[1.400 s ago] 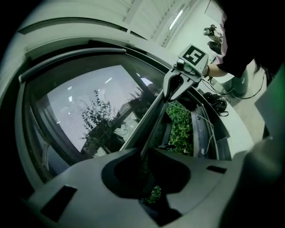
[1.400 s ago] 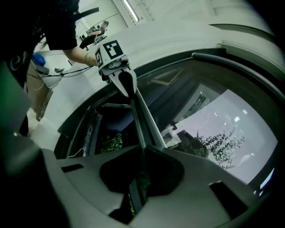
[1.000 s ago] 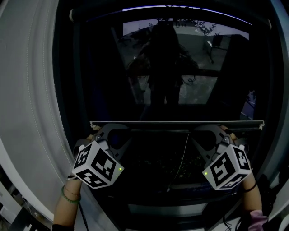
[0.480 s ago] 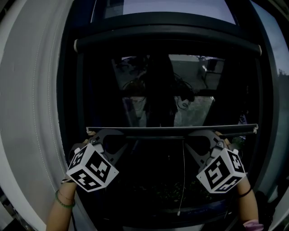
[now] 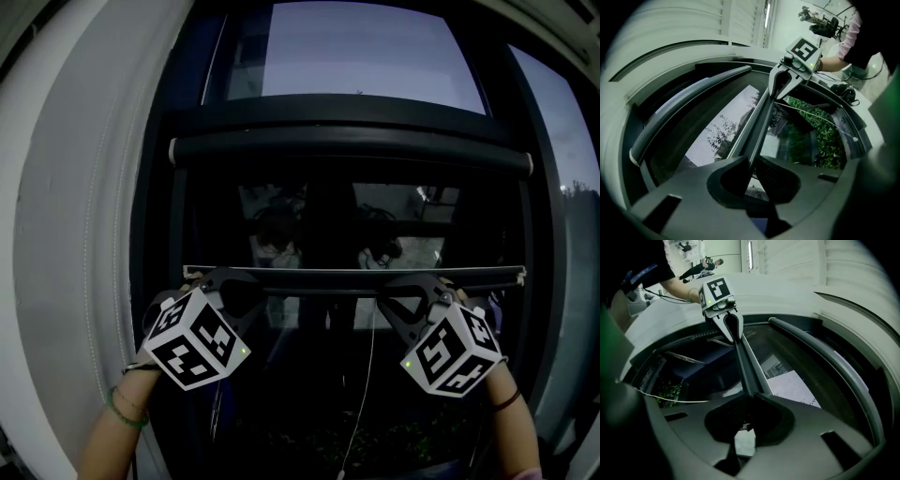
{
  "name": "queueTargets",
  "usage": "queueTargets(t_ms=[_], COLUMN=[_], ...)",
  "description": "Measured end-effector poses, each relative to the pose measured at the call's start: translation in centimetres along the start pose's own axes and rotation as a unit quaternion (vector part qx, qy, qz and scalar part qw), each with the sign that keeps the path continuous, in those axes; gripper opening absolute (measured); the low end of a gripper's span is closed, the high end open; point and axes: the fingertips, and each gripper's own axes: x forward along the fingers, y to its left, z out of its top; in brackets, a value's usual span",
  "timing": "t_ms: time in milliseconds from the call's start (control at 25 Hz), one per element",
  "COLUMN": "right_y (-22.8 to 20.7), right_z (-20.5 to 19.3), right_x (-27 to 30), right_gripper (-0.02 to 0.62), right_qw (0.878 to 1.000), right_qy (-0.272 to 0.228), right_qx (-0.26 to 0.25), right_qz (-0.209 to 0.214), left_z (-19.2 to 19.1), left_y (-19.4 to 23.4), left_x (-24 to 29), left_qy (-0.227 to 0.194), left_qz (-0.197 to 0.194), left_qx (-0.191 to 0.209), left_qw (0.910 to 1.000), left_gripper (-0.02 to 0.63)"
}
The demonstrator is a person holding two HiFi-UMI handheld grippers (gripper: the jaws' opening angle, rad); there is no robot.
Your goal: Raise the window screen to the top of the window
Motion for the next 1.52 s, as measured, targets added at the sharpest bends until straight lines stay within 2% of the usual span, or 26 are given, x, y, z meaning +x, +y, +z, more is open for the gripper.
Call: queueTargets(t_ms=[320,520,880,1200,1280,1400,1520], right_y=[-6.0,-10.2,-15.9,-17.5,-17.6,-17.9,-16.7], right_z=[1.5,2.6,4.1,4.6,4.8,5.3,5.7], right_x=[0.9,1.6,2.7,2.8,2.6,2.0,0.7], right_gripper=[0.034,0.037,0.041,0.051,0.050,0.055,0.057], right_qw=[0.999,0.998,0.995,0.995,0.993,0.986,0.983], right_qy=[0.009,0.014,0.016,0.005,-0.015,-0.060,-0.091], right_qx=[-0.021,-0.019,-0.009,0.026,0.053,0.097,0.125], right_qz=[-0.031,-0.064,-0.098,-0.100,-0.106,-0.119,-0.101], left_z=[2.4,4.1,6.4,7.2,7.2,7.3,7.6], left_y=[5.9,9.9,15.5,17.2,17.2,17.6,17.4], left_x=[0.5,0.9,1.5,1.3,1.1,0.5,-0.4], left_qy=[0.004,0.017,0.046,0.005,-0.011,-0.058,-0.086], left_qz=[0.036,0.058,0.098,0.111,0.118,0.142,0.157], left_qx=[0.012,0.023,0.053,0.016,0.014,-0.005,-0.021], left_qw=[0.9993,0.9979,0.9927,0.9936,0.9929,0.9881,0.9836], left_gripper=[0.055,0.055,0.055,0.055,0.058,0.080,0.091])
